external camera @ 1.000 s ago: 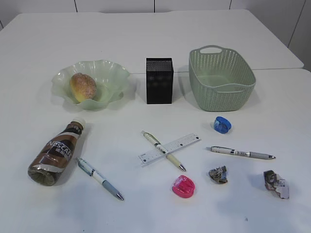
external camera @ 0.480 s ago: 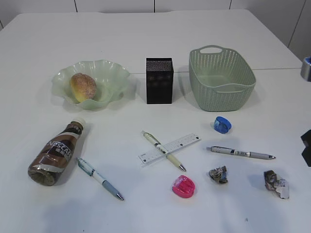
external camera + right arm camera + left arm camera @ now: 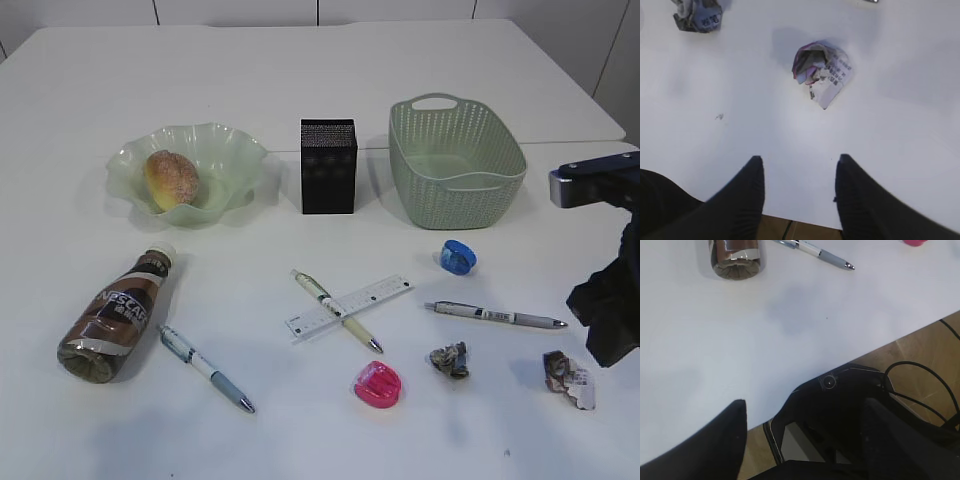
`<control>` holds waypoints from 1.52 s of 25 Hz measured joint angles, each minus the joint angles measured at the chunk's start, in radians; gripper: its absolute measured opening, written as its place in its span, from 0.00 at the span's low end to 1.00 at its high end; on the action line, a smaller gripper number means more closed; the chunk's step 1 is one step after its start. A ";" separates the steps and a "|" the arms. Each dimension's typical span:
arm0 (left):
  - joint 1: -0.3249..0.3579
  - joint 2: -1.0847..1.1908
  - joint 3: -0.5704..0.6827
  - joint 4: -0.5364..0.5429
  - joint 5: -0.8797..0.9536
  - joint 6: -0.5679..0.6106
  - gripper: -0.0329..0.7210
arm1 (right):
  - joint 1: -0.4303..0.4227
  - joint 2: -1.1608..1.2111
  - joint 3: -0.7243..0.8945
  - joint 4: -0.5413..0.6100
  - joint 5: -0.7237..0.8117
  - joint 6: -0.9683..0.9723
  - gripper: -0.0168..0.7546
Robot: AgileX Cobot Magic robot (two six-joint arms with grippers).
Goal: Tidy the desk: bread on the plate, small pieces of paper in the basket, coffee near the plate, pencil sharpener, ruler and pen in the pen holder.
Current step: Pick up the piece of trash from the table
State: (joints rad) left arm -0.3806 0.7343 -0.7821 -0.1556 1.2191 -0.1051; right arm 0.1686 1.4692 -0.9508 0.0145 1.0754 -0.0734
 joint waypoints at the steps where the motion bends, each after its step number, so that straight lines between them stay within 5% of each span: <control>1: 0.000 0.000 0.000 0.000 0.000 0.000 0.71 | 0.000 0.027 -0.002 0.000 -0.004 -0.004 0.54; 6: 0.000 0.000 0.000 0.000 0.000 0.000 0.71 | 0.000 0.102 -0.008 0.000 -0.059 -0.010 0.64; 38: 0.000 0.000 0.000 0.000 -0.001 0.000 0.67 | 0.000 0.319 -0.070 -0.039 -0.178 0.011 0.66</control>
State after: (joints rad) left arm -0.3806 0.7343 -0.7821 -0.1556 1.2181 -0.1051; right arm 0.1686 1.7881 -1.0211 -0.0244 0.8974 -0.0629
